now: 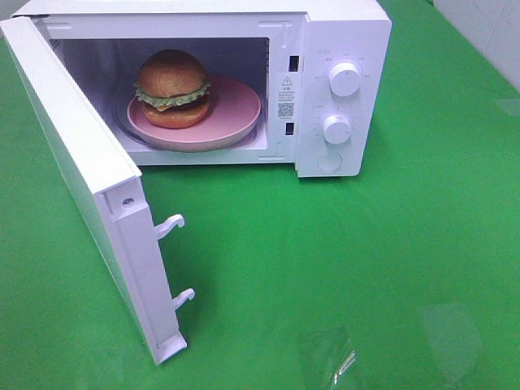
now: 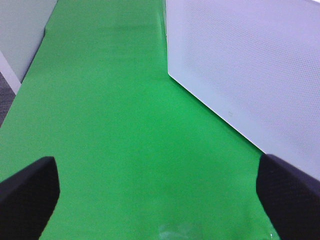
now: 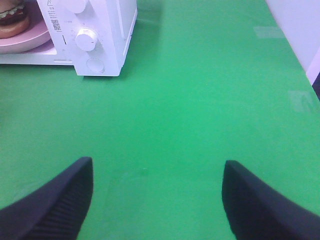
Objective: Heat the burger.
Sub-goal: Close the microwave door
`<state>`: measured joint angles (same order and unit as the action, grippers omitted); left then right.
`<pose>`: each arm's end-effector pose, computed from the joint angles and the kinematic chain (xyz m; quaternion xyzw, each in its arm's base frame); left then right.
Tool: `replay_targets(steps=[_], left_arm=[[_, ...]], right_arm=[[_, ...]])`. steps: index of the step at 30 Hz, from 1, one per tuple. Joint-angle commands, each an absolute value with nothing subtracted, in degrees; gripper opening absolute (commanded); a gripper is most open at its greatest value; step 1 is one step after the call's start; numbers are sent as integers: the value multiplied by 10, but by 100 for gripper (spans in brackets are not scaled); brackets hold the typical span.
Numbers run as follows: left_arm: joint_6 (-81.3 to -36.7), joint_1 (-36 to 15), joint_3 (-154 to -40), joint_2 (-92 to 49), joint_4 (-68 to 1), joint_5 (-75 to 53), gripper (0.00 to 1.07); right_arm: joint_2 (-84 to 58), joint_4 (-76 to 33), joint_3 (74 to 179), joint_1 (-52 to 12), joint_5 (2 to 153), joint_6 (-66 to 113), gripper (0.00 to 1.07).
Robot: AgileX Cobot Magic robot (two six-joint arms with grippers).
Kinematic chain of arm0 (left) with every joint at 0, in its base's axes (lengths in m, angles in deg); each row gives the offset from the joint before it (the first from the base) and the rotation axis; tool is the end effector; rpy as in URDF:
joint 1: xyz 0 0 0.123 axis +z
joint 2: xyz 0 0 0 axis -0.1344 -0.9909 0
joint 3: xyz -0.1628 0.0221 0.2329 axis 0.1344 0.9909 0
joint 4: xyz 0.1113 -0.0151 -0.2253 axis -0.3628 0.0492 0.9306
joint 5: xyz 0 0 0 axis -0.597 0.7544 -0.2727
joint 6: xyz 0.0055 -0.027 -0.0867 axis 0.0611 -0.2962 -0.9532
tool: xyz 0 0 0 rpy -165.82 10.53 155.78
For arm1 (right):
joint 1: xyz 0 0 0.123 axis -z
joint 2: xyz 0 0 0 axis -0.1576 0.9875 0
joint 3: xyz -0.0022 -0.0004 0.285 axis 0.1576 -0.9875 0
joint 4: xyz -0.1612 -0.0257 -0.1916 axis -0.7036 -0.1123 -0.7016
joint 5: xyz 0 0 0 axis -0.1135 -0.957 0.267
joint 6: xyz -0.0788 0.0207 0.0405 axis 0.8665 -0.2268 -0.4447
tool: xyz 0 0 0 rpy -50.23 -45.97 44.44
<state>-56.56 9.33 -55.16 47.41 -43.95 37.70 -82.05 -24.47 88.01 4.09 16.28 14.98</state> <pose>-0.0055 -0.0059 0.2783 0.0357 0.8476 -0.0002 0.5295 -0.0049 -0.0037 0.2848 -0.0045 0.8351 0.0230 0.5496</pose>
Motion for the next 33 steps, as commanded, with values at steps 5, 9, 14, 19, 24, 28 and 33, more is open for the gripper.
replay_targets(steps=[5, 9, 14, 19, 24, 28, 33], left_arm=[[-565, 96, -549, 483, -435, 369, 100], [-565, 96, -549, 483, -435, 369, 100], [-565, 96, -549, 483, -435, 369, 100], [-565, 96, -549, 483, -435, 369, 100], [-565, 96, -549, 483, -435, 369, 100], [-565, 96, -549, 483, -435, 369, 100], [-565, 96, -549, 483, -435, 369, 100]], right_arm=[[-834, -242, 878, 44, 167, 157, 71], [-834, -242, 878, 44, 167, 157, 70], [-834, -242, 878, 44, 167, 157, 70], [-834, -242, 878, 44, 167, 157, 70], [-834, -242, 878, 44, 167, 157, 70], [-834, -242, 878, 44, 167, 157, 70], [-834, -242, 878, 44, 167, 157, 70]])
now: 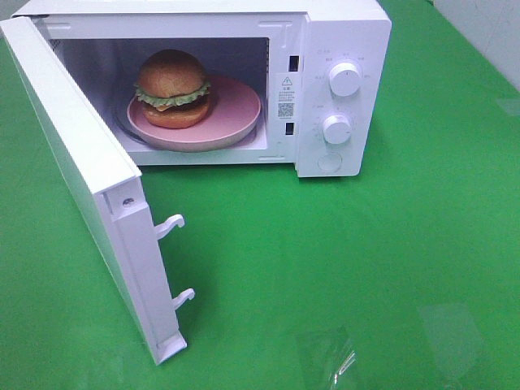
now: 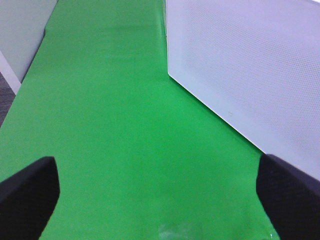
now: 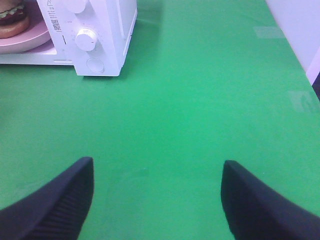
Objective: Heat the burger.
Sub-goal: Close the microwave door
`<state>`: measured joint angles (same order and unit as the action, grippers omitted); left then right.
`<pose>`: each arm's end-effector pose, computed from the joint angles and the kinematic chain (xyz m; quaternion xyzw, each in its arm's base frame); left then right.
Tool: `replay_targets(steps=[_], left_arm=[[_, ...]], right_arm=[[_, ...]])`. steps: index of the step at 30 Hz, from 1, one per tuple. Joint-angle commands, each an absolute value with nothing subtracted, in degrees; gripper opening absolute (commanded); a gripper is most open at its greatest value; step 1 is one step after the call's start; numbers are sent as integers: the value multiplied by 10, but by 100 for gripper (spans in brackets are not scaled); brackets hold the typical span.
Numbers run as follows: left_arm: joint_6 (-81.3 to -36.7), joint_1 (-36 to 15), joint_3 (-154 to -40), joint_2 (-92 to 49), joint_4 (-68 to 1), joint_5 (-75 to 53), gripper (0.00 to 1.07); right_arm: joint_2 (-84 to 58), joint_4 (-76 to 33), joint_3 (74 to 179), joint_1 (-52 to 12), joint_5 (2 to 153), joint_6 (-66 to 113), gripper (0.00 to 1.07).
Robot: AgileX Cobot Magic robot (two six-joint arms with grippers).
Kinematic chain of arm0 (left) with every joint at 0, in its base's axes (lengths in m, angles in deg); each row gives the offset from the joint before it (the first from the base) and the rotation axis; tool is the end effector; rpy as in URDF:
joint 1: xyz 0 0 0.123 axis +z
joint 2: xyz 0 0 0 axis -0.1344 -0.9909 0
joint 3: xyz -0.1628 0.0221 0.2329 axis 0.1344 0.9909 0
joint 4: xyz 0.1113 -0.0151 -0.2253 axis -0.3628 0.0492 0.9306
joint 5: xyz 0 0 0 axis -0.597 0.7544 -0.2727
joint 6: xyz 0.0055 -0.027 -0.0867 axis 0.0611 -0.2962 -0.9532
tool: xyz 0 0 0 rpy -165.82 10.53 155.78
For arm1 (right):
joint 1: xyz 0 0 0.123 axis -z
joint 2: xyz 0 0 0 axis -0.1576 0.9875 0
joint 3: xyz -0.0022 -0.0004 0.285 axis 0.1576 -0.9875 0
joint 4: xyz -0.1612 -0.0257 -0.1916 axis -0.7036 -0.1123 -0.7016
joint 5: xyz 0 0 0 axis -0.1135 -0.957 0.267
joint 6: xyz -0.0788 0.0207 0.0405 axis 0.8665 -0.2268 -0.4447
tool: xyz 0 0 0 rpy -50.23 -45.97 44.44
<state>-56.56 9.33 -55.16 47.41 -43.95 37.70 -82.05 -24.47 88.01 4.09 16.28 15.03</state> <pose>-0.0055 -0.0059 0.2783 0.0357 0.8476 -0.0002 0.5295 -0.0049 -0.0037 0.2848 -0.0049 0.8351 0.0227 0.5496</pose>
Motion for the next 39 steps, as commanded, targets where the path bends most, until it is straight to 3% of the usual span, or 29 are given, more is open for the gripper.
replay_targets(steps=[1, 14, 18, 25, 34, 35, 36, 37, 38, 39], left_arm=[[-565, 96, -549, 483, -435, 369, 100], [-568, 96, -550, 483, -435, 368, 100], [-616, 96, -564, 483, -441, 318, 98], [-622, 96, -563, 463, -461, 247, 90], [-628, 96, -563, 333, -468, 170, 66], [-636, 96, -563, 307, -465, 148, 57], [-636, 96, -563, 307, -465, 148, 57], [-641, 96, -563, 280, -464, 127, 45], [-641, 96, -563, 280, -464, 127, 45], [-645, 96, -563, 257, -464, 99, 32]], right_arm=[[-834, -242, 878, 44, 167, 157, 70], [-834, -242, 878, 44, 167, 157, 70], [-834, -242, 878, 44, 167, 157, 70], [-834, -242, 878, 44, 167, 157, 70], [-834, -242, 878, 44, 167, 157, 70], [-834, -242, 878, 44, 167, 157, 70], [-834, -242, 878, 44, 167, 157, 70], [-834, -242, 878, 44, 167, 157, 70], [-834, -242, 878, 44, 167, 157, 70], [-834, -242, 878, 44, 167, 157, 70]])
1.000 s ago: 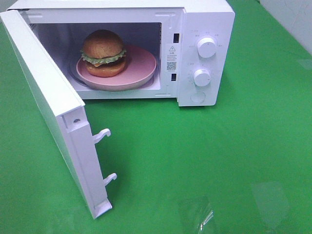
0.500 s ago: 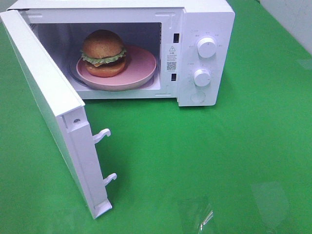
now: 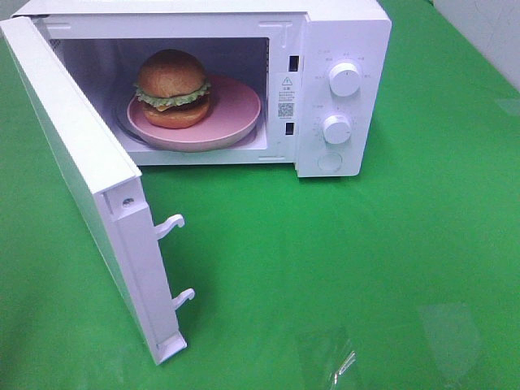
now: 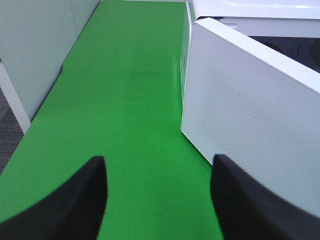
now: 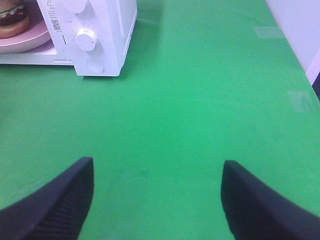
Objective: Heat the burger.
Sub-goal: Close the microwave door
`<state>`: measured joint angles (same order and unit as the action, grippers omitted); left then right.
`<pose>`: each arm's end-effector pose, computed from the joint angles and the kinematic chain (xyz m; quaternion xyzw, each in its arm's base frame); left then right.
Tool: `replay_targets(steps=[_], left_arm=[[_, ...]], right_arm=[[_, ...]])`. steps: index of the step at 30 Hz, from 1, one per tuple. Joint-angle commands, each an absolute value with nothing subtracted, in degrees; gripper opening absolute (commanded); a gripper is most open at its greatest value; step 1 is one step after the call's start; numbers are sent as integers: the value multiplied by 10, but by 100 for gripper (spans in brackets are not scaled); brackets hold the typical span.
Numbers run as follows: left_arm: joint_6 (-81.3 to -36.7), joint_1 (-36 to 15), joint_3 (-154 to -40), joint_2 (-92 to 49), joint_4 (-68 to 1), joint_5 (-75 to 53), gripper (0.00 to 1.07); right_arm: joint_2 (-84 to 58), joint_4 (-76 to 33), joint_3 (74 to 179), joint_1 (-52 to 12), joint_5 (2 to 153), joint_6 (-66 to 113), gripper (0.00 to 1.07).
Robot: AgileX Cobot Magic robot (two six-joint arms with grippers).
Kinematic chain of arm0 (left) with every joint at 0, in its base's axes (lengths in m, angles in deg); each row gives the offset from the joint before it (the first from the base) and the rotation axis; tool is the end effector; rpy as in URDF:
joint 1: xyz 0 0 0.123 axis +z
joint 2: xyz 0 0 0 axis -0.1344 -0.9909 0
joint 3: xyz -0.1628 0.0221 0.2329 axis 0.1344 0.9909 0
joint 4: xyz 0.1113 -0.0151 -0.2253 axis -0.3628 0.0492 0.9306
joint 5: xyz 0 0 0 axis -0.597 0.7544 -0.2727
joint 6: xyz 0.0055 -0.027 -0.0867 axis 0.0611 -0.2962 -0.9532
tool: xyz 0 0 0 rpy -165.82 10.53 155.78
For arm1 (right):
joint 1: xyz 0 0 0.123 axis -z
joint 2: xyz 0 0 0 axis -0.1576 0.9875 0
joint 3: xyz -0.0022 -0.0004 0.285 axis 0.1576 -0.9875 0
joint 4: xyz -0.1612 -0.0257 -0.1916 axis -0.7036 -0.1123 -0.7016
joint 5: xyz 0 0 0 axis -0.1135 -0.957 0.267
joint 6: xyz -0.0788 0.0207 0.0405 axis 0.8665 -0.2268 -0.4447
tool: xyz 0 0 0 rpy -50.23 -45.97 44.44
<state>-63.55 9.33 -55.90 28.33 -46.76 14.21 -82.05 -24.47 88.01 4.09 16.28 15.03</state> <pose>0.0652 0.0005 0.3064 -0.0208 0.8240 -0.0071 0.5662 -0.0049 -0.0037 0.2848 -0.0049 0.8351 0.0227 0.5496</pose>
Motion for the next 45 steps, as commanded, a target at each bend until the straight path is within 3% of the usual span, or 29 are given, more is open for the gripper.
replay_targets(steps=[1, 2, 3, 5, 12, 22, 28, 32, 34, 37, 40, 45], left_arm=[[-645, 96, -563, 257, -464, 99, 32], [-645, 96, -563, 231, -464, 70, 24], [-645, 96, -563, 231, -464, 70, 24], [-645, 96, -563, 198, -464, 30, 0], [-643, 96, -553, 132, -464, -99, 0], [-641, 96, -446, 23, -467, -419, 0], [-641, 96, -424, -42, -481, -505, 0], [-648, 96, -424, -105, -540, -559, 0], [-690, 96, -424, -166, -614, -633, 0], [-704, 96, -424, -178, -631, -654, 0], [-747, 96, -424, -227, -689, -720, 0], [-763, 96, -424, -285, -730, -766, 0]], right_arm=[[-834, -242, 878, 44, 167, 157, 70], [-834, -242, 878, 44, 167, 157, 70], [-834, -242, 878, 44, 167, 157, 70], [-834, -242, 878, 44, 167, 157, 70], [-834, -242, 878, 44, 167, 157, 70], [-834, -242, 878, 44, 167, 157, 70], [-834, -242, 878, 44, 167, 157, 70], [-834, -242, 878, 44, 167, 157, 70], [-834, -242, 878, 44, 167, 157, 70], [-834, -242, 878, 44, 167, 157, 70], [-834, -242, 878, 44, 167, 157, 70], [-834, -242, 878, 44, 167, 157, 70]])
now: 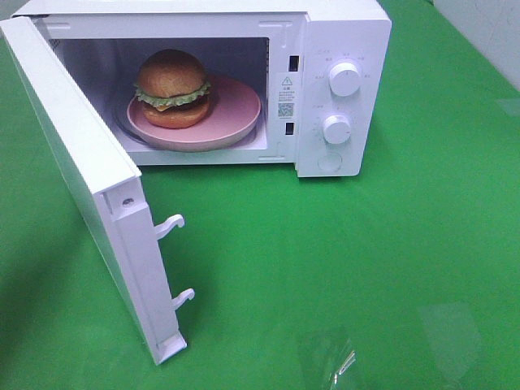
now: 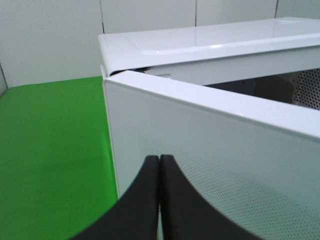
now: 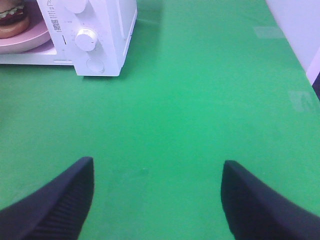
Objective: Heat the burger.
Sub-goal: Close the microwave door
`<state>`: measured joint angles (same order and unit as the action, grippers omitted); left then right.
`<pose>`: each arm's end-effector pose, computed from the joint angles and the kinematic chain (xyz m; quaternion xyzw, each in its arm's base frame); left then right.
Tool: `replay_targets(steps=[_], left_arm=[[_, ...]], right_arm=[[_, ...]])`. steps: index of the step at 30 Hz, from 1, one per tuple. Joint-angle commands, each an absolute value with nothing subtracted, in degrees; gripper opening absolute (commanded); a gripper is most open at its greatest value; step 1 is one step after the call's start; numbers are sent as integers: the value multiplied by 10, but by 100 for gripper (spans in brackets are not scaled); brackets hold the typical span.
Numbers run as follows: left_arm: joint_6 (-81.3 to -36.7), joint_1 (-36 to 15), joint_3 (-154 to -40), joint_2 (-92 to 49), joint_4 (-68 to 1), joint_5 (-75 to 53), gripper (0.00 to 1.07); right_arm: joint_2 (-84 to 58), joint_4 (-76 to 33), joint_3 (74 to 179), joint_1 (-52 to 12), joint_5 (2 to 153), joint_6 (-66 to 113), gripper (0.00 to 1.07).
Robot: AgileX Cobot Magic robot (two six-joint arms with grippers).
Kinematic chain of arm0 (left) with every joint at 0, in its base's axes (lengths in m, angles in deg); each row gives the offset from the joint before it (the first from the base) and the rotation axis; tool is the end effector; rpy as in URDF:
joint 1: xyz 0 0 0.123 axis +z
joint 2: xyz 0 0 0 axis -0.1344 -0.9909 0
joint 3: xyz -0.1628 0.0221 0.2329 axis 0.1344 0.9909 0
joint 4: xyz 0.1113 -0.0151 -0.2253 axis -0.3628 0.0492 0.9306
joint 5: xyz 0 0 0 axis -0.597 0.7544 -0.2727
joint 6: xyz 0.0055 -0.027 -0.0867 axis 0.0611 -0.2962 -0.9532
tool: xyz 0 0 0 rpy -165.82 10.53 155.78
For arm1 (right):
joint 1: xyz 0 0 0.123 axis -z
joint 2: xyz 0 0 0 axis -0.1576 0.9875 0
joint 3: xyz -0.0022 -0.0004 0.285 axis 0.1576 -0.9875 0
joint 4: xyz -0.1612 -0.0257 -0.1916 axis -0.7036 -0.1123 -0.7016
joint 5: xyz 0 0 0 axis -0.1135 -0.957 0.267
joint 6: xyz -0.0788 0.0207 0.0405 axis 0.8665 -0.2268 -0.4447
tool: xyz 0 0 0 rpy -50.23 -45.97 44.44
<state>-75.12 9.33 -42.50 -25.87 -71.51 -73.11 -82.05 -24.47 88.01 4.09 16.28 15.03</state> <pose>0.2130 -0.0219 0.2148 0.1150 0.7196 -0.0858 0.6794 -0.0049 -0.0037 0.2848 -0.0049 0.8351 0.0227 0.5496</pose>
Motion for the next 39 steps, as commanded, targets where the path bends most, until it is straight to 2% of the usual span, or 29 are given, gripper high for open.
replay_targets(steps=[1, 8, 9, 18, 26, 35, 39], left_arm=[[-763, 96, -424, -285, -730, -766, 0], [-770, 95, -435, -365, -750, -799, 0], [-781, 87, -443, -373, -766, -799, 0], [-778, 34, -478, -403, -761, -791, 0], [-777, -33, -493, -447, -672, -795, 0], [-777, -83, -509, -459, -611, -792, 0], [-777, -107, -539, -471, -609, -774, 0]], right_arm=[[-834, -242, 878, 44, 167, 157, 70], [-834, -242, 878, 44, 167, 157, 70], [-834, -242, 878, 44, 167, 157, 70], [-834, -242, 878, 44, 167, 155, 70], [-834, -242, 878, 44, 167, 155, 70], [-834, -242, 878, 44, 167, 155, 70], [-834, -242, 878, 44, 167, 155, 70]])
